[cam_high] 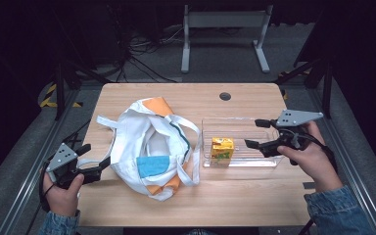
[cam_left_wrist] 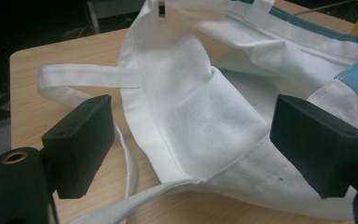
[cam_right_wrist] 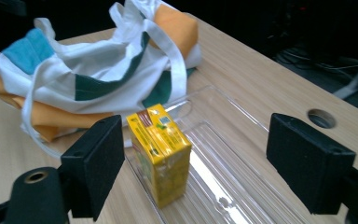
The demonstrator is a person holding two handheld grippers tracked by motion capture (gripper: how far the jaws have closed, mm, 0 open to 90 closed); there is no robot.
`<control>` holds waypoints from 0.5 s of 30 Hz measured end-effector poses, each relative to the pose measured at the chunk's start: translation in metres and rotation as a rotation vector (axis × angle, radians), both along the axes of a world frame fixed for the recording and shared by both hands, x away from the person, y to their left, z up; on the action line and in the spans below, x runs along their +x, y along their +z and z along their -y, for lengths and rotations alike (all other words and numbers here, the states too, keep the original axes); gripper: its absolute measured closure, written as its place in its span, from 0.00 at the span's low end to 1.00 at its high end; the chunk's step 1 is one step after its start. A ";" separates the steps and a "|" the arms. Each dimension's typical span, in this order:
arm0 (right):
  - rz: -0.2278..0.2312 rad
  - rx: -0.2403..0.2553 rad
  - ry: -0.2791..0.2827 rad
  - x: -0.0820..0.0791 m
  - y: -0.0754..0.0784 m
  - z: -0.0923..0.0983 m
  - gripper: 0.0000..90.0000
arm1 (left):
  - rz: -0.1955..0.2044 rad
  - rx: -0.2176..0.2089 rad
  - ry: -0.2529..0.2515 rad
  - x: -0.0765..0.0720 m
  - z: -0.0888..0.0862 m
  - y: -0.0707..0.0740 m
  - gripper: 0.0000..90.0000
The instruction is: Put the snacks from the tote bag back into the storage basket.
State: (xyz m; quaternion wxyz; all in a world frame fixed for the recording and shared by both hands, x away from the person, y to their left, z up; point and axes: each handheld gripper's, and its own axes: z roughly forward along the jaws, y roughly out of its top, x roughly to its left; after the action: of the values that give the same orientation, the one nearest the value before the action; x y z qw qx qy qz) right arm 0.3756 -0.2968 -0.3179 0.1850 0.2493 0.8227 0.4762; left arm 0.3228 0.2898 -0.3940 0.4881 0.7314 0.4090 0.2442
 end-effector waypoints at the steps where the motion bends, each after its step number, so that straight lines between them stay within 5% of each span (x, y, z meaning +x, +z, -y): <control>1: 0.007 -0.006 -0.016 -0.003 0.000 0.003 0.22 | 0.001 0.000 0.002 -0.001 -0.001 0.000 0.16; 6: 0.027 -0.010 -0.070 -0.019 -0.002 0.015 0.21 | -0.007 -0.008 0.004 -0.008 -0.006 -0.003 0.16; 10: 0.074 0.034 -0.107 -0.031 -0.008 0.025 0.21 | 0.000 -0.029 0.010 -0.014 -0.014 -0.005 0.14; 15: 0.057 0.100 -0.148 -0.040 -0.029 0.036 0.21 | -0.002 -0.026 -0.007 -0.021 -0.018 -0.009 0.12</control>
State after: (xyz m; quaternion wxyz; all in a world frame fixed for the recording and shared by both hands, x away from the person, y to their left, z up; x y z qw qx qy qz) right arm 0.3354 -0.3327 -0.3474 0.2304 0.3045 0.7716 0.5088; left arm 0.3020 0.3081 -0.4028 0.4980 0.7265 0.4103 0.2364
